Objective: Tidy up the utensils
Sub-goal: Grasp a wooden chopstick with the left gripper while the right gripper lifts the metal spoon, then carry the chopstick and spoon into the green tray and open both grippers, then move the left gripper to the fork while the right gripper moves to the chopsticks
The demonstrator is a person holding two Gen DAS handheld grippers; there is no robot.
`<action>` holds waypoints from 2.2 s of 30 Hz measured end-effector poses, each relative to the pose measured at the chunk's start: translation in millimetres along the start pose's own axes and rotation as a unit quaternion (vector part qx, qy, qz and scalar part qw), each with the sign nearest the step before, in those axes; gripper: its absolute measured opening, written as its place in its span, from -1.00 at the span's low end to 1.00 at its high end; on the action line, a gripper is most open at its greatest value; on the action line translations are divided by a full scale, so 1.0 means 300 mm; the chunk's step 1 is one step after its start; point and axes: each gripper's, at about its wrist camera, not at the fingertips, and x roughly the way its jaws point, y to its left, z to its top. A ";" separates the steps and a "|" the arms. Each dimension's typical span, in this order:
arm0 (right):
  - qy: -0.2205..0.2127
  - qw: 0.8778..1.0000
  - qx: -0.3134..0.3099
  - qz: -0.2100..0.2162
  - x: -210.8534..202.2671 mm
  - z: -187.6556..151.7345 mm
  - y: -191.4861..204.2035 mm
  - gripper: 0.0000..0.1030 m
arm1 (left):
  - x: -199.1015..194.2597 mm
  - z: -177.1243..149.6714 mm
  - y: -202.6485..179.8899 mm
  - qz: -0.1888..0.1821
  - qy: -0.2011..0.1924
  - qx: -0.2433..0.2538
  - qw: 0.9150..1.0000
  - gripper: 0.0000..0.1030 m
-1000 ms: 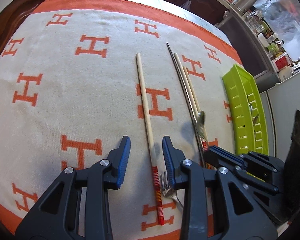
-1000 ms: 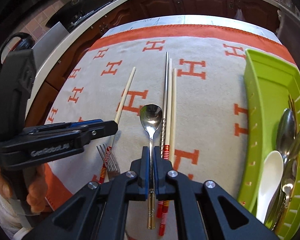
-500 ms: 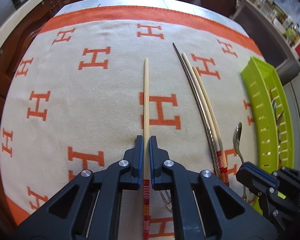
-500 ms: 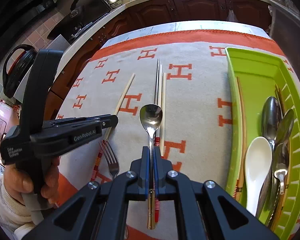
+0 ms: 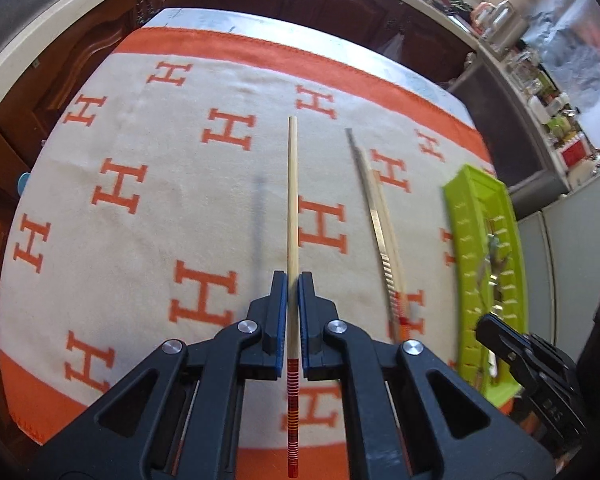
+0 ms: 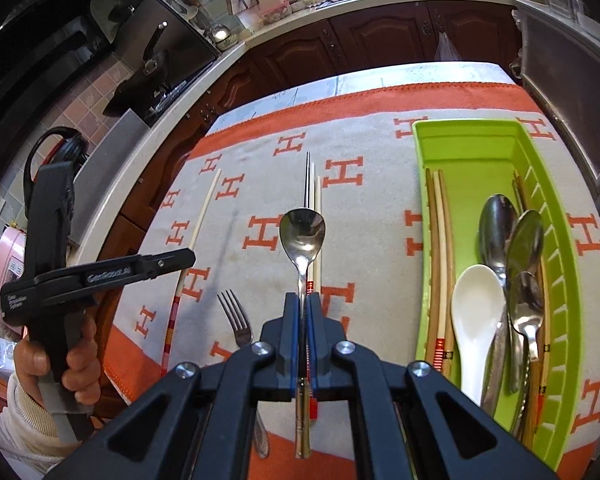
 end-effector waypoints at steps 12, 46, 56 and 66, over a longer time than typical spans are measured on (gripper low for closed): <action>-0.041 0.997 0.054 -0.039 -0.180 -0.040 -0.150 -0.93 | -0.150 -0.061 -0.368 -0.104 0.004 0.086 0.991 -0.94; -0.029 0.988 0.115 -0.102 -0.182 -0.034 -0.366 -0.66 | 0.154 -0.093 -0.709 -0.093 0.071 0.134 0.984 -0.48; -0.023 0.989 0.108 -0.096 -0.193 -0.071 -0.314 -0.66 | 0.003 -0.144 -0.576 -0.062 0.031 0.150 0.986 -0.28; -0.013 0.992 0.080 -0.094 -0.189 -0.113 -0.219 -0.66 | -0.089 -0.202 -0.369 -0.023 0.007 0.132 0.991 -0.28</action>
